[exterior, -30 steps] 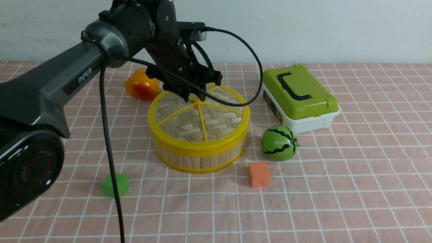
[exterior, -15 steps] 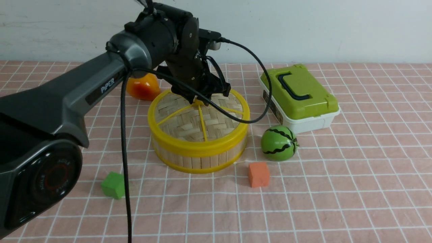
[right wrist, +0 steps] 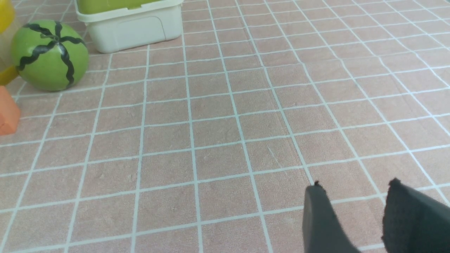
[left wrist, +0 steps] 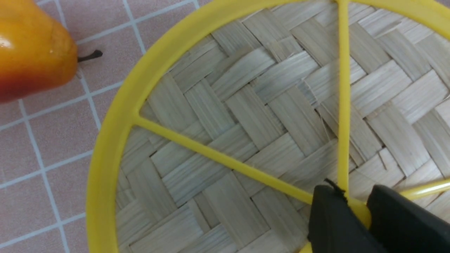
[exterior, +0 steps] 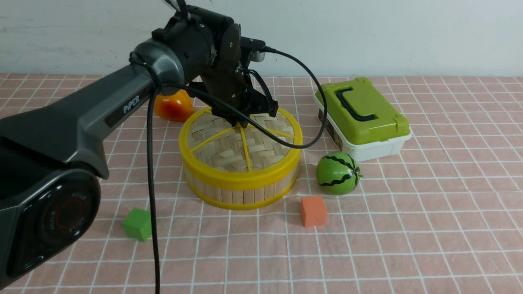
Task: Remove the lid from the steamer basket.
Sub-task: Use the left arm to lift the lid of the steamer, then use the left arm to place the steamer lid on the table
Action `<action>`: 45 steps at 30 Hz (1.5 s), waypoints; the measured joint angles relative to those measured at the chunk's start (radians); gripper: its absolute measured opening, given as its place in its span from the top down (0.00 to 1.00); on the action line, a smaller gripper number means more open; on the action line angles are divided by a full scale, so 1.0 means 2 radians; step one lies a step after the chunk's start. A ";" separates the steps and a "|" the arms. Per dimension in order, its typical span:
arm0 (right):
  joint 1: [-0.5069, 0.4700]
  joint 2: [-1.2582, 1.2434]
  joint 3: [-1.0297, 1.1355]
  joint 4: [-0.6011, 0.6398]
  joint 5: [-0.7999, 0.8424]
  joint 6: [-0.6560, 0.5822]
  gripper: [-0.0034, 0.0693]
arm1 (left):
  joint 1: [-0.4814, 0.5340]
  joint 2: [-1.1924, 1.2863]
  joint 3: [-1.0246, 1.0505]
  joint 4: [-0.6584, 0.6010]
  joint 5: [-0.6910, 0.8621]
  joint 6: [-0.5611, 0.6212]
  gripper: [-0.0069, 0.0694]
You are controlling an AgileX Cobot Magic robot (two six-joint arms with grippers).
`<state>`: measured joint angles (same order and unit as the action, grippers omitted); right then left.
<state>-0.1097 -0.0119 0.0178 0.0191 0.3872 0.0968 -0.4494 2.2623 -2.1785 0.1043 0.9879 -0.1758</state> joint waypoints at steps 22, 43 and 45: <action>0.000 0.000 0.000 0.000 0.000 0.000 0.62 | 0.202 -0.225 0.133 0.034 -0.014 -0.025 0.77; 0.000 0.000 0.000 0.000 0.000 0.000 0.62 | 0.224 -0.129 0.353 0.015 -0.256 -0.078 0.49; 0.000 0.000 0.000 0.000 0.000 0.000 0.62 | 0.224 -0.147 0.353 0.012 -0.250 -0.076 0.41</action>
<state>-0.1097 -0.0119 0.0178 0.0191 0.3872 0.0968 -0.0015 1.9680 -1.4735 0.1284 0.4878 -0.3283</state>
